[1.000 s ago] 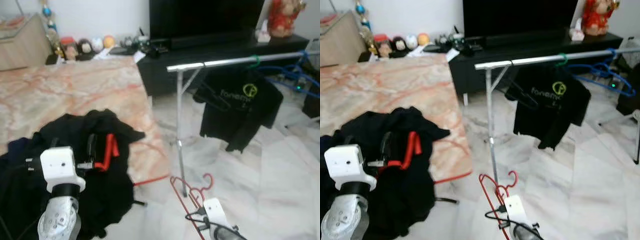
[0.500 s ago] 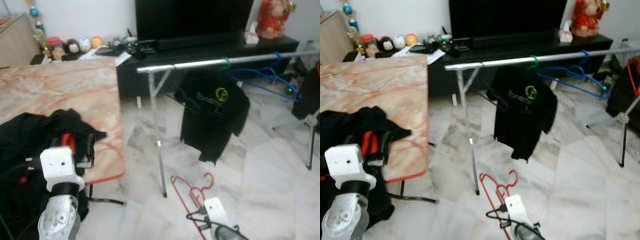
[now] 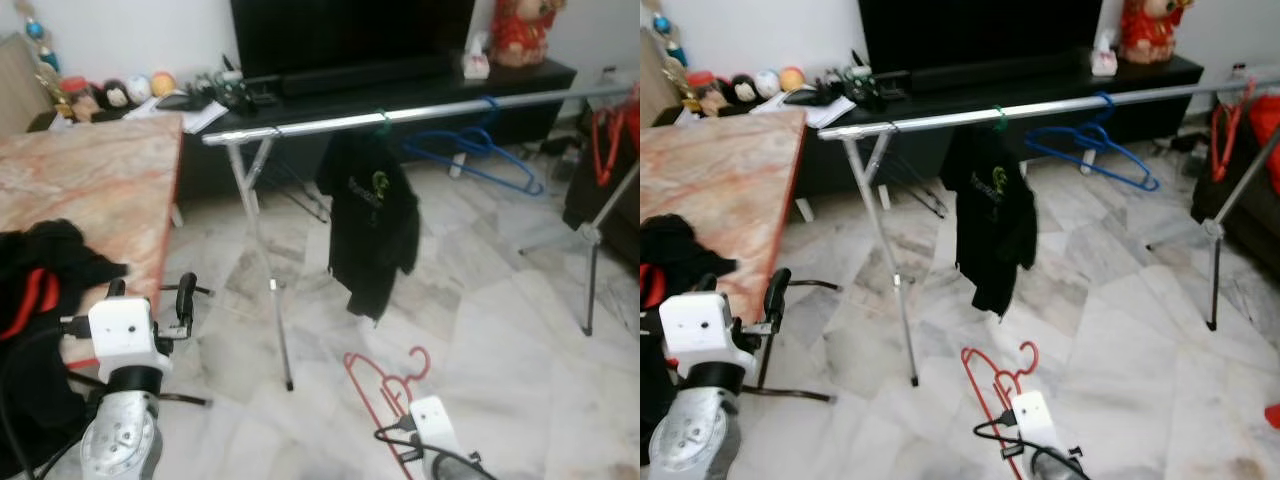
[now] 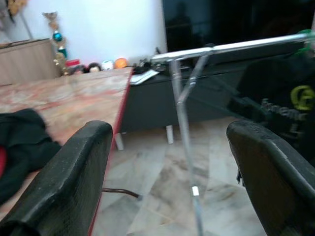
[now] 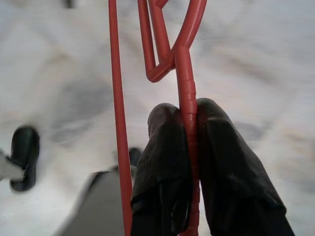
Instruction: Hang hanger
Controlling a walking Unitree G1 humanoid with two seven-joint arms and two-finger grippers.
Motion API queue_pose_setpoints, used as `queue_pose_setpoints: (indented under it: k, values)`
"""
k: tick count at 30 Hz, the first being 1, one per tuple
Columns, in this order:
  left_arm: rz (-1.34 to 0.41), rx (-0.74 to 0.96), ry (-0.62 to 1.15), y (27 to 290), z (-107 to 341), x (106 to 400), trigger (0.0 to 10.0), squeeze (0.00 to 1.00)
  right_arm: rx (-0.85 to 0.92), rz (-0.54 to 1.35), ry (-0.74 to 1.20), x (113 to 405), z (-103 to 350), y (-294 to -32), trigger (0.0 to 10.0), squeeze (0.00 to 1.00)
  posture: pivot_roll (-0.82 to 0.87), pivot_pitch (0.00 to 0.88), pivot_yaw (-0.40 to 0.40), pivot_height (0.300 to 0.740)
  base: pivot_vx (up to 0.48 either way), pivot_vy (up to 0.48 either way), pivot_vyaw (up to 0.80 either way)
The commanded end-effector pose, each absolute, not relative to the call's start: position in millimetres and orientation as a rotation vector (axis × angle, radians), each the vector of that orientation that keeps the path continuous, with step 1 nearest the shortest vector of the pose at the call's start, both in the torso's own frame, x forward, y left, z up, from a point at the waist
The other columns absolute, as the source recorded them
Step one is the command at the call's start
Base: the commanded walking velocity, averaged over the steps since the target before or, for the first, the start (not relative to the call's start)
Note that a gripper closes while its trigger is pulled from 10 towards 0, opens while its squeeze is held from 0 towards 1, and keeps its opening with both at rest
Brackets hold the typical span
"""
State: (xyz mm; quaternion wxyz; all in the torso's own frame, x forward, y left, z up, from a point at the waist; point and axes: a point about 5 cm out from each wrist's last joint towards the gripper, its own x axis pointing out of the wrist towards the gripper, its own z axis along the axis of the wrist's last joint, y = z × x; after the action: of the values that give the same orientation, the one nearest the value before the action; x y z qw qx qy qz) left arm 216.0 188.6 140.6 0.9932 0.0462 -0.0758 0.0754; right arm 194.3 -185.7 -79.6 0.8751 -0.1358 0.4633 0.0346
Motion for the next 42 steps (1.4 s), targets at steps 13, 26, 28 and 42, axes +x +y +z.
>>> queue_pose_setpoints:
  k: [13, 26, 28, 42]
  values:
    - [0.182, 0.119, -0.126, 199.6, 130.0, 216.8, 10.0, 0.0, -0.272, 0.089, 0.941, 201.4, -76.7, -177.2, 10.0, 0.0, -0.04, 0.0, 0.047, 0.74, 0.0, -0.461, 0.0]
    - [0.138, 0.097, 0.479, 227.0, -9.5, 186.9, 10.0, 0.0, -0.265, 0.077, 0.932, 204.5, -75.1, -176.6, 10.0, 0.0, -0.06, 0.0, 0.043, 0.74, 0.0, -0.095, 0.0]
    - [0.132, 0.078, 0.524, 226.4, -19.7, 182.1, 10.0, 0.0, -0.265, 0.075, 0.931, 204.8, -74.9, -176.8, 10.0, 0.0, -0.06, 0.0, 0.043, 0.74, 0.0, 0.0, 0.0]
    - [0.076, 0.166, 0.892, 231.0, -82.7, 140.9, 10.0, 0.0, -0.257, 0.071, 0.923, 206.8, -73.9, -176.2, 10.0, 0.0, -0.08, 0.0, 0.049, 0.74, 0.018, 0.0, 0.0]
